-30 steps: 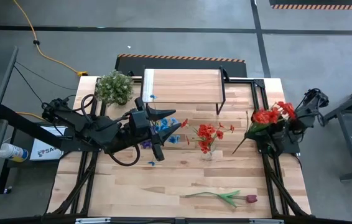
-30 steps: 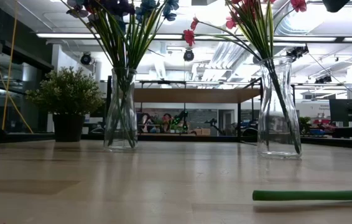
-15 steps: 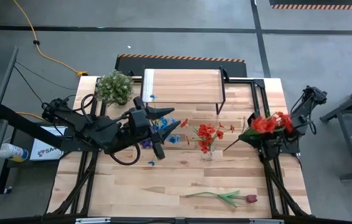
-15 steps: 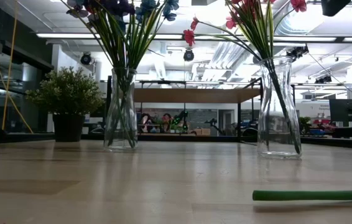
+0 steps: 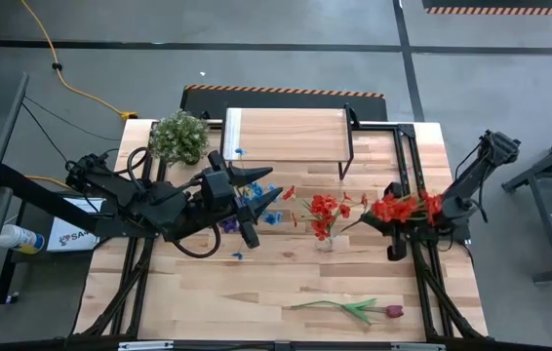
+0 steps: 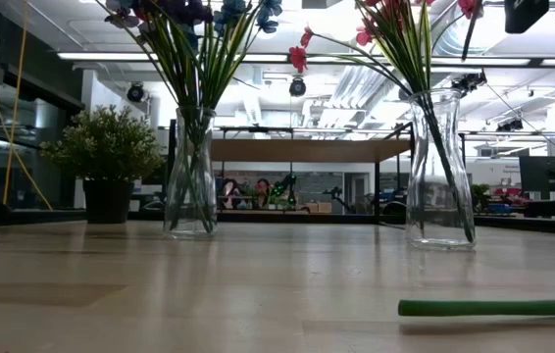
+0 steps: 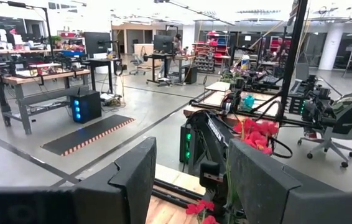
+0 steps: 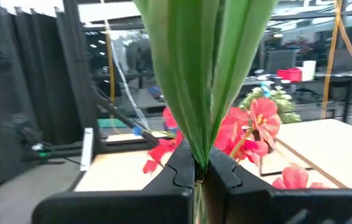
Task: Pick and place flowers into a vace then onto a shelf
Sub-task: Put the red flowers into the right transparent vase
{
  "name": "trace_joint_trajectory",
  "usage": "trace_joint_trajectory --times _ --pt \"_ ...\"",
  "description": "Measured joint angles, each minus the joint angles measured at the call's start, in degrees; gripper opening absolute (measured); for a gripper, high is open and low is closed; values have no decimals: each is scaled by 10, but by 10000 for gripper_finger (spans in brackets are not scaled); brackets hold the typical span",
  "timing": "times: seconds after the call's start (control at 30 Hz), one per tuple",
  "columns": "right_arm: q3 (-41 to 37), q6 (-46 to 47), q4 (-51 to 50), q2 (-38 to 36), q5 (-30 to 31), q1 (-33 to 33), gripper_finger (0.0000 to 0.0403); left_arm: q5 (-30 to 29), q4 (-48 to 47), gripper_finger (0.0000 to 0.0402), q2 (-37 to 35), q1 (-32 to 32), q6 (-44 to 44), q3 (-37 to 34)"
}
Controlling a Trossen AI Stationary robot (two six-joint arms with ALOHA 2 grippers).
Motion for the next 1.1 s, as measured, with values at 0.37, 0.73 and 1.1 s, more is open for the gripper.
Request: trace_joint_trajectory --times 0.37,0.73,1.1 --pt "0 -8 63 80 50 -1 0 0 0 232 0 0 0 0" --pt "0 -1 108 147 82 -1 0 0 0 232 0 0 0 0" --pt "0 7 109 171 96 -1 0 2 0 232 0 0 0 0"
